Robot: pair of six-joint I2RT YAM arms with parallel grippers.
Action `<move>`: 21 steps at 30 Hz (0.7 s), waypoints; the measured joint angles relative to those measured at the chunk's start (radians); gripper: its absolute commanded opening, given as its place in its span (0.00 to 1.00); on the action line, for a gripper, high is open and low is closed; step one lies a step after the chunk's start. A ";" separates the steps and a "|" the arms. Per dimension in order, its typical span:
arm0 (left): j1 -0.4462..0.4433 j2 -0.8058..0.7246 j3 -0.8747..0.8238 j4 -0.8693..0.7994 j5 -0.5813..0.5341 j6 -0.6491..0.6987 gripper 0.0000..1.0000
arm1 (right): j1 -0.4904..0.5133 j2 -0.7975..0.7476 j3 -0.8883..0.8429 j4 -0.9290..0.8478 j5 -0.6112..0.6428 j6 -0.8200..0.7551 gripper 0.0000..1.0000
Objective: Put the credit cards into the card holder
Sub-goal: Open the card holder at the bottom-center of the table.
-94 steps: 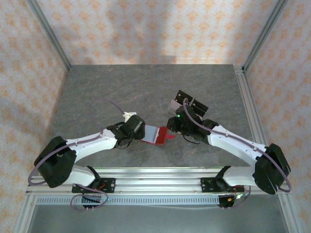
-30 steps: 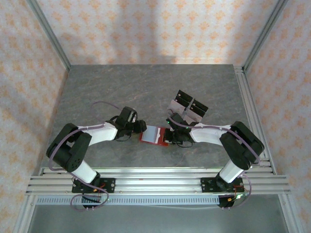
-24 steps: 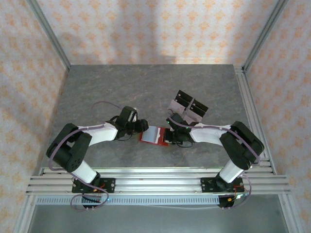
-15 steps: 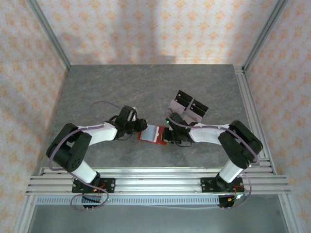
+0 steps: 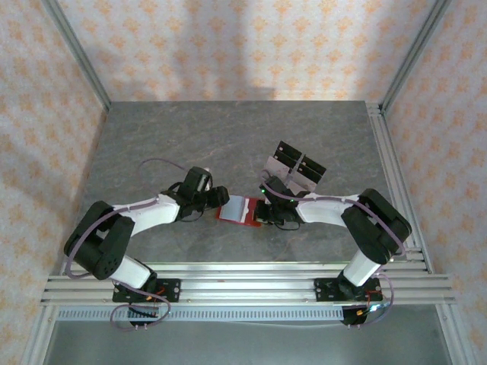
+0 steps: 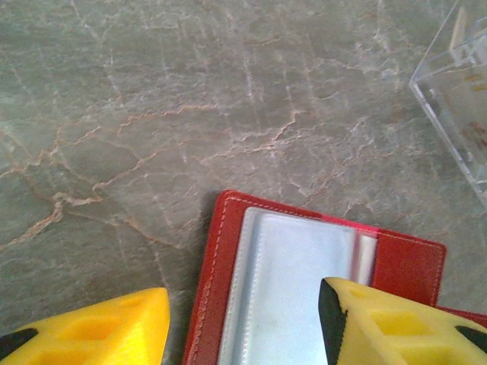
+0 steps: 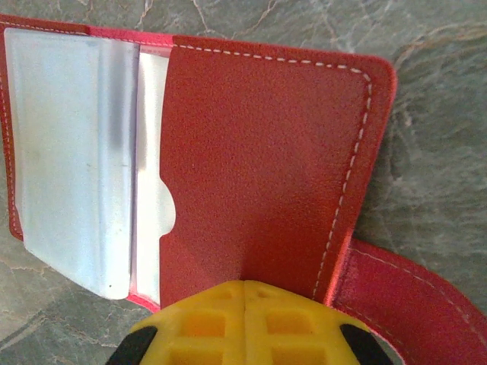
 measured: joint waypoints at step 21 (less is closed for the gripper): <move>0.008 0.061 -0.033 0.102 0.084 -0.009 0.53 | -0.003 0.003 0.000 0.001 -0.010 0.000 0.00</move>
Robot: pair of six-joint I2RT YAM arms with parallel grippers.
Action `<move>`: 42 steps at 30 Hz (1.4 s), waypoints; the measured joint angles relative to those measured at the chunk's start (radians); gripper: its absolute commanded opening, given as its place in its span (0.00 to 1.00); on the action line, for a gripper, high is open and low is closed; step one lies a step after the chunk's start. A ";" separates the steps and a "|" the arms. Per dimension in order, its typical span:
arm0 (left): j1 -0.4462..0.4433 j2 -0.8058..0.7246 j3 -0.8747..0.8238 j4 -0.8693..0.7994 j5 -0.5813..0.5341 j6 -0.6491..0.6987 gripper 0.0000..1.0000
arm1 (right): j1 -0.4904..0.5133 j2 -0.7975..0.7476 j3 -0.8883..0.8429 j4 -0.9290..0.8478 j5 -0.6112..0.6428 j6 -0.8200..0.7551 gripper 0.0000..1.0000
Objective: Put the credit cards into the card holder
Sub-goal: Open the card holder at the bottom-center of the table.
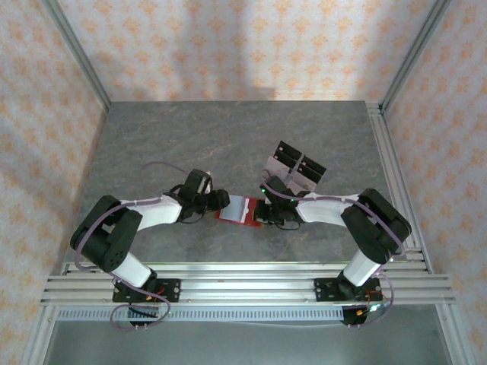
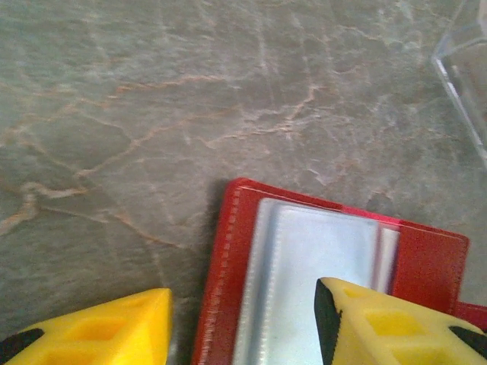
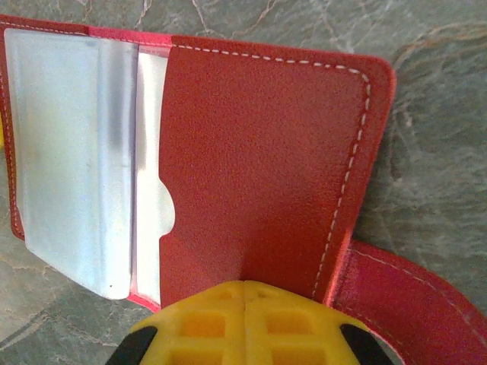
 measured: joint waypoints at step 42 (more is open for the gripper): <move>-0.008 -0.113 -0.031 0.063 0.076 -0.029 0.14 | 0.000 0.005 0.007 -0.005 -0.004 -0.003 0.00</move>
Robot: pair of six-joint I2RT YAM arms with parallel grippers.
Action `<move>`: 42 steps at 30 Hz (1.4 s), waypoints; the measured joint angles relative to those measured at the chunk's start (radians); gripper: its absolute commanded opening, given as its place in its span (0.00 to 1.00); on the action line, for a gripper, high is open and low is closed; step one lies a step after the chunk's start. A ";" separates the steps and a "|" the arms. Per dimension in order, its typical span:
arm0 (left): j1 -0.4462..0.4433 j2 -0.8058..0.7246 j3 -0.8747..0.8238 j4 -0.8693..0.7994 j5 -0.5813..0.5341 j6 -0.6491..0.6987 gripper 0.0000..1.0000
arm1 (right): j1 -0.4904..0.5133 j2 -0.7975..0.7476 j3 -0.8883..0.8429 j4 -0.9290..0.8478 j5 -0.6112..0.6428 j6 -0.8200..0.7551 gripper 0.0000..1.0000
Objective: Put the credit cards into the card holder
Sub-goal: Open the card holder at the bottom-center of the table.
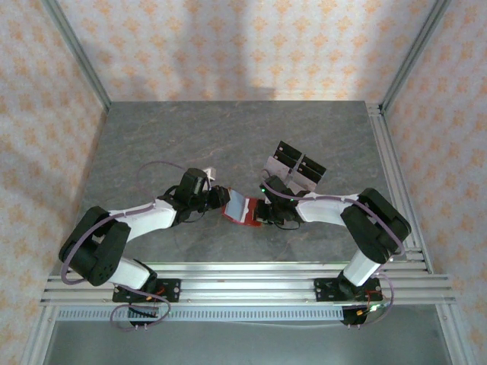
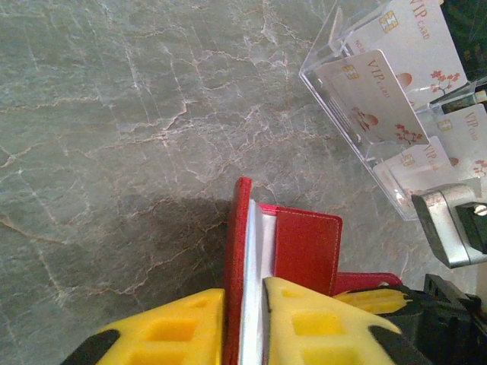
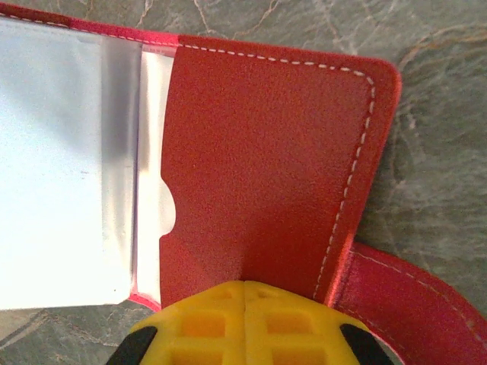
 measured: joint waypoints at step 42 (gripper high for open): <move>-0.119 -0.117 0.132 -0.349 -0.249 0.099 0.00 | -0.007 0.008 0.080 -0.075 0.090 -0.052 0.08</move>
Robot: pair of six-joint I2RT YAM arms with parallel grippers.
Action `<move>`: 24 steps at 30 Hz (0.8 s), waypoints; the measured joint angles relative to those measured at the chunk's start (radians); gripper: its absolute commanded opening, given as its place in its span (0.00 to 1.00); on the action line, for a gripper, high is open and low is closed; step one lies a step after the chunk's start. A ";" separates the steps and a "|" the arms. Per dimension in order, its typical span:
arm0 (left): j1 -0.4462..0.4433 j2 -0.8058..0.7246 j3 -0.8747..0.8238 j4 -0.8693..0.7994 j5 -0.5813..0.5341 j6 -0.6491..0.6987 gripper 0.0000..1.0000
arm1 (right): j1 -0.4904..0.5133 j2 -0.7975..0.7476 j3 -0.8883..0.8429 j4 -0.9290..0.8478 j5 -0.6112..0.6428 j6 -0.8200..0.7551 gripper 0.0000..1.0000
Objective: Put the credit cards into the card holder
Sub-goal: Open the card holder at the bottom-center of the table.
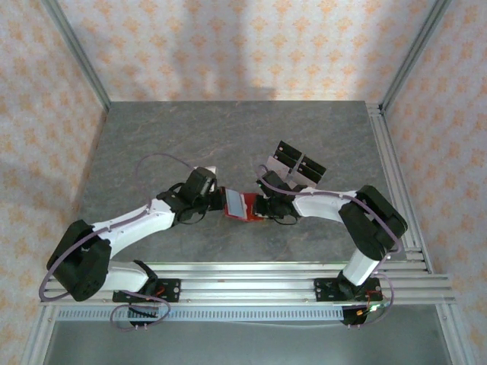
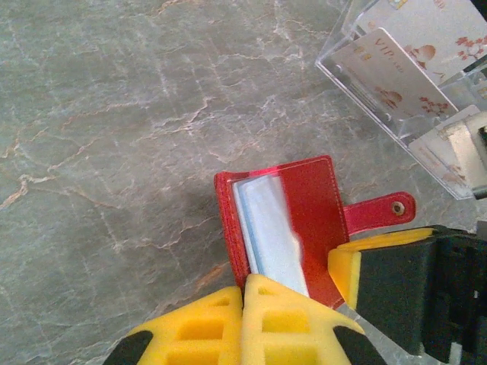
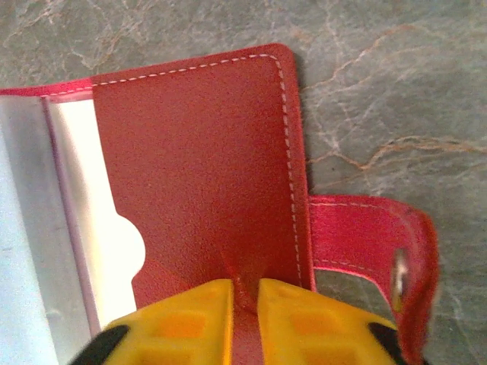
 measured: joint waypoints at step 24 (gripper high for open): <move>-0.111 0.259 0.124 0.124 -0.011 -0.037 0.00 | -0.012 0.013 0.000 0.010 -0.022 0.005 0.00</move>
